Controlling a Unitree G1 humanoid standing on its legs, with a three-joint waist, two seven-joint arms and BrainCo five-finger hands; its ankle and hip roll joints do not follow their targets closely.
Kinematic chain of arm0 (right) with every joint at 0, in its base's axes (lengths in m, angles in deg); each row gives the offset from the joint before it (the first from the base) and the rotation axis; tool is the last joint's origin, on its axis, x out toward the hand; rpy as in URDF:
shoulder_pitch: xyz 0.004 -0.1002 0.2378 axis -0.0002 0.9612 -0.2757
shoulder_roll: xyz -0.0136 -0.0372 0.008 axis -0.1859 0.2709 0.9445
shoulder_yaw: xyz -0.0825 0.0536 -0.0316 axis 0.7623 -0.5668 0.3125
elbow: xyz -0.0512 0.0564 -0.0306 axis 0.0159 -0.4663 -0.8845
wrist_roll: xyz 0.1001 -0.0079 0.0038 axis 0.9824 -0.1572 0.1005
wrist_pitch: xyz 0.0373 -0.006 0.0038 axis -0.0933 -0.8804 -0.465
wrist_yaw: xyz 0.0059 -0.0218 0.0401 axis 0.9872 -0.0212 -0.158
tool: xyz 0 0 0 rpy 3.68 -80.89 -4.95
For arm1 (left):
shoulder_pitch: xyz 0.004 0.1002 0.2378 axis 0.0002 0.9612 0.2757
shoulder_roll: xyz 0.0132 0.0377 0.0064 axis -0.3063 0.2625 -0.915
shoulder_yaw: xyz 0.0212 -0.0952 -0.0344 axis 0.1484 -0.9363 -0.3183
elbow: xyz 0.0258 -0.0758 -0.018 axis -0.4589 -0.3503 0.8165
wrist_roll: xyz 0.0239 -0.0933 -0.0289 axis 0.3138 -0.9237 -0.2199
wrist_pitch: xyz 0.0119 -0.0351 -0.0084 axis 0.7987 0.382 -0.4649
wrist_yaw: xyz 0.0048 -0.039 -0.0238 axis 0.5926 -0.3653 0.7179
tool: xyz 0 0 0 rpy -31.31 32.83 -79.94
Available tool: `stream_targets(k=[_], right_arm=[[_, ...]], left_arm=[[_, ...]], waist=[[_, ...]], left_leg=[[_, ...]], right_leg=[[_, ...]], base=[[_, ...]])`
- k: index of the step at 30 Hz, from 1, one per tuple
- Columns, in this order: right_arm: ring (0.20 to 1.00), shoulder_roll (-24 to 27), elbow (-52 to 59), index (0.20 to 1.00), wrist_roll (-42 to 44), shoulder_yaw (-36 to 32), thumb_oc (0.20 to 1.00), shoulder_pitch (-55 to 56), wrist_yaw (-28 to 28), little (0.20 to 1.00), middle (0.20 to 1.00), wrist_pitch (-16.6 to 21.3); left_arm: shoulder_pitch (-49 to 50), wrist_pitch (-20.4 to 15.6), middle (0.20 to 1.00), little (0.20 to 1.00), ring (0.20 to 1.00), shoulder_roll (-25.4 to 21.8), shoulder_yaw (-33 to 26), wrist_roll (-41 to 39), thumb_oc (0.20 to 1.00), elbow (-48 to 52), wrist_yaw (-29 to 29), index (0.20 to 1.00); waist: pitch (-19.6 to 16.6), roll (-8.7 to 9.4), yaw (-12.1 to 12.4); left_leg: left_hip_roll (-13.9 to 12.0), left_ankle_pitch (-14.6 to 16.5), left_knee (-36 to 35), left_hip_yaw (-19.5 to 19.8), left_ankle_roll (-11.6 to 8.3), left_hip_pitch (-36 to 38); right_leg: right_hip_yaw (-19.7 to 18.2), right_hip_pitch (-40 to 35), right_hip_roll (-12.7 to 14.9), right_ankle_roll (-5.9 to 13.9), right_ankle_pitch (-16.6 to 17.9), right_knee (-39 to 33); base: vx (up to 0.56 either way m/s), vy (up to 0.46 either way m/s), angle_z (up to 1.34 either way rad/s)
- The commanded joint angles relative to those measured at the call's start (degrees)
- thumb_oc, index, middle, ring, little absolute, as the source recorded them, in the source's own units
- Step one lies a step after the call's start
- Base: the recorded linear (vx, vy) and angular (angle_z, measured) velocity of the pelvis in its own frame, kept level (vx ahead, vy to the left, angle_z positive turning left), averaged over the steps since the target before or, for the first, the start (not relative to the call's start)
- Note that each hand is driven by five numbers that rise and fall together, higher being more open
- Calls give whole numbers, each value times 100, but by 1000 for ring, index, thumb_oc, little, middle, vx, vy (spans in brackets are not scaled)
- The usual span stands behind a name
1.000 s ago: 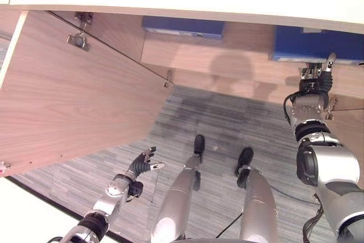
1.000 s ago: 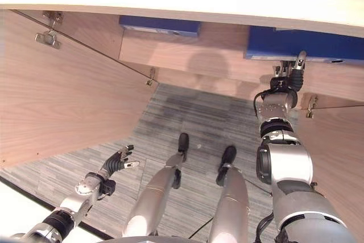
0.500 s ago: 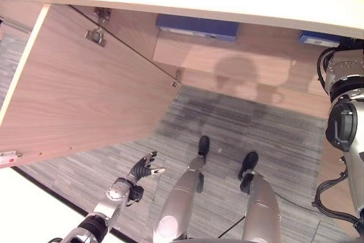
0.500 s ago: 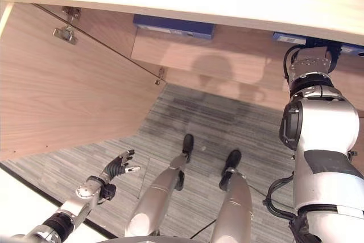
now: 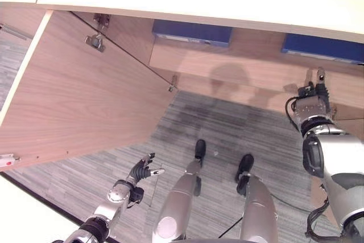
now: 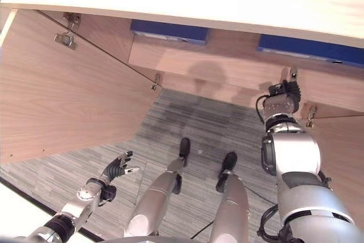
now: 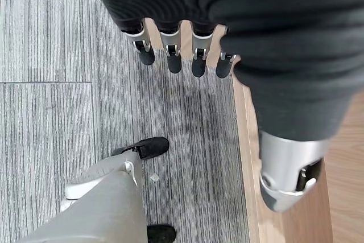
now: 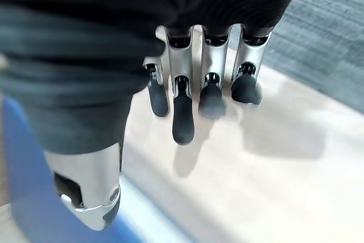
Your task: Put the empty folder in the office cabinet
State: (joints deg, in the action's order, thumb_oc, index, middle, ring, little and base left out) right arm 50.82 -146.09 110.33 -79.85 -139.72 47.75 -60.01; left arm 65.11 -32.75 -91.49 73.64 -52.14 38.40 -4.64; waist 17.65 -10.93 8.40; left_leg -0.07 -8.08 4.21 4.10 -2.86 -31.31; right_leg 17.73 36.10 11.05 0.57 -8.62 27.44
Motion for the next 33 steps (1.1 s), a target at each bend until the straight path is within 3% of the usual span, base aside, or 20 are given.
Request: stream_targets(k=[1,9,13,15,18,22,24,28,33], right_arm=[[1000,-69,-171,1000,336,-297,1000,105,40,1000,1000,81],[1000,-293,-39,1000,449,-525,1000,612,63,1000,1000,203],[1000,-489,217,1000,361,-534,1000,1156,-113,1000,1000,207],[1000,-740,574,1000,-300,-224,1000,1855,-408,1000,1000,71],[1000,-1063,1337,1000,-2981,932,1000,3302,-772,1000,1000,-265],[1000,-1179,1686,1000,-4023,1411,1000,3918,-960,1000,1000,-425],[1000,-1171,2061,1000,-5095,1989,1000,4473,-1270,1000,1000,-539],[1000,-1084,2509,1000,-5830,2347,1000,5030,-1522,1000,1000,-567],[1000,-1093,2918,1000,-6099,2429,1000,5456,-1611,1000,1000,-492]], left_arm=[[-208,-51,1000,1000,1000,120,53,98,1000,-245,46,1000],[-135,-21,1000,1000,1000,181,38,111,1000,-294,14,1000],[-118,-16,1000,1000,1000,278,-38,143,1000,-490,-57,1000],[-61,-17,1000,1000,1000,370,-215,155,1000,-576,-155,1000],[147,-72,1000,1000,1000,553,-735,332,1000,-1023,-145,1000],[234,-71,1000,1000,1000,626,-956,479,1000,-1265,-148,1000],[319,-81,1000,1000,1000,681,-1211,659,1000,-1529,-154,1000],[365,-96,1000,1000,1000,728,-1416,933,1000,-1735,-80,1000],[430,-114,1000,1000,1000,813,-1587,1102,1000,-1852,33,1000]], waist=[[181,-87,187],[122,-91,177],[34,1,133],[2,129,42],[-101,487,-214],[-204,629,-352],[-341,777,-481],[-608,900,-588],[-810,983,-669]], left_leg=[[-67,640,-139,52,-153,392],[-76,616,-267,77,-159,588],[-118,572,-417,101,-201,811],[-155,569,-449,81,-202,964],[-266,585,-492,-23,-204,1389],[-312,578,-592,-59,-209,1684],[-340,549,-756,-103,-231,2066],[-333,570,-853,-153,-237,2448],[-318,618,-921,-218,-228,2802]], right_leg=[[-216,-541,-54,711,-210,-354],[-178,-740,-51,732,-176,-462],[-123,-987,-44,749,-113,-636],[-95,-1188,-60,752,-35,-754],[-106,-1715,-153,736,173,-1178],[-99,-2033,-209,729,250,-1409],[-83,-2436,-292,735,329,-1724],[-61,-2843,-364,747,427,-2041],[-81,-3217,-423,746,445,-2205]], base=[[0,0,0],[0,0,0],[2,2,1],[7,7,7],[22,27,1],[41,8,-10],[84,14,-15],[67,14,-11],[46,20,-2]])
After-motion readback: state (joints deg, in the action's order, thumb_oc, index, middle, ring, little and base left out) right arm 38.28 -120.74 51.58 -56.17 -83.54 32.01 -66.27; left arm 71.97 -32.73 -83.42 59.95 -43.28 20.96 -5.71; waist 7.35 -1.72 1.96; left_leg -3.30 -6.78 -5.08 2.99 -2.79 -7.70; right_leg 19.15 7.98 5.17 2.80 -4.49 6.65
